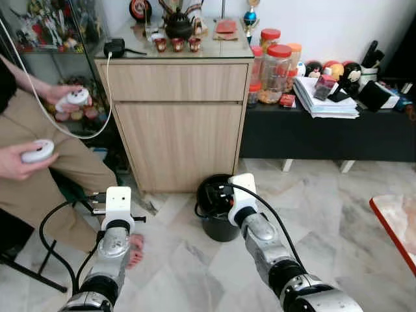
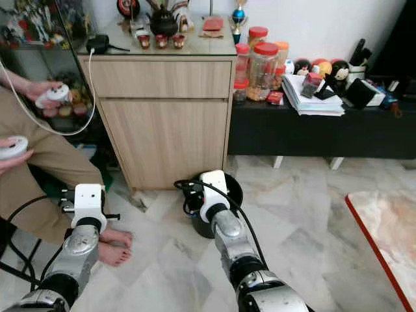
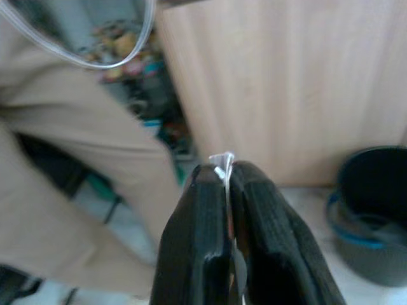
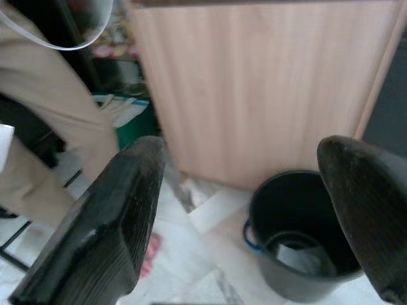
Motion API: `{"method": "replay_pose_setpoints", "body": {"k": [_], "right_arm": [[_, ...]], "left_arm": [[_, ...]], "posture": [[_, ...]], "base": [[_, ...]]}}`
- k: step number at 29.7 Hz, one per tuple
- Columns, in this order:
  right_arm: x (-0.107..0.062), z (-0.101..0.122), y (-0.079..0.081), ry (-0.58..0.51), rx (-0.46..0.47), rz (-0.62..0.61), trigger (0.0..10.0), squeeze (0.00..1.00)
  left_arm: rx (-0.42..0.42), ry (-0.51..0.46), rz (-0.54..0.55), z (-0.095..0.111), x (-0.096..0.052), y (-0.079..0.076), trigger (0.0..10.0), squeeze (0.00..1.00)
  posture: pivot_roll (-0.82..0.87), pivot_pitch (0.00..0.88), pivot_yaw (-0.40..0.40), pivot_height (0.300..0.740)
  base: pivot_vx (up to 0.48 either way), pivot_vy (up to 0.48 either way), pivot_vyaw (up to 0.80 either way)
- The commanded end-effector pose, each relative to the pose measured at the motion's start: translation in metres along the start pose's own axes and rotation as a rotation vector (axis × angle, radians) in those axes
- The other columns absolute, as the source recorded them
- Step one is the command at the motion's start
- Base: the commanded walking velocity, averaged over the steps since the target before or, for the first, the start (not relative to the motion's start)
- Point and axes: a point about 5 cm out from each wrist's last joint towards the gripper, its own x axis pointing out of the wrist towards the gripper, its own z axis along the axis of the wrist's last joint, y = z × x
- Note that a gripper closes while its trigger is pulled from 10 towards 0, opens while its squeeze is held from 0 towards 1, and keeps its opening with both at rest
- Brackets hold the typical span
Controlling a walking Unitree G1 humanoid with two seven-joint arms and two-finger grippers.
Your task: Picking trash to rubbish bin
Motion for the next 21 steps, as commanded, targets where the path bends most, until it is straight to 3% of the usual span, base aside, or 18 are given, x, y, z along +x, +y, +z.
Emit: {"method": "replay_pose_setpoints", "body": {"k": [1, 15, 21], "right_arm": [[0.0030, 0.0056, 0.0004, -0.009, 0.009, 0.001, 10.0, 0.00], [0.0035, 0.0048, 0.0032, -0.005, 0.042, 0.013, 10.0, 0.00], [0.0036, 0.0052, 0.0053, -0.012, 0.040, 0.023, 10.0, 0.00]], "left_arm": [[0.003, -0.018, 0.011, 0.0038, 0.0022, 0.0042, 10.0, 0.00], [0.004, -0.022, 0.012, 0.0045, 0.0027, 0.0055, 10.0, 0.00], [0.006, -0.022, 0.010, 0.0045, 0.0027, 0.0058, 10.0, 0.00]], "posture": [[0.06, 0.023, -0.017, 0.740], [0.07, 0.024, -0.014, 0.740], [0.07, 0.026, -0.014, 0.740]], "base": [[0.480, 0.000, 0.00], [0.480, 0.000, 0.00], [0.480, 0.000, -0.71]]}}
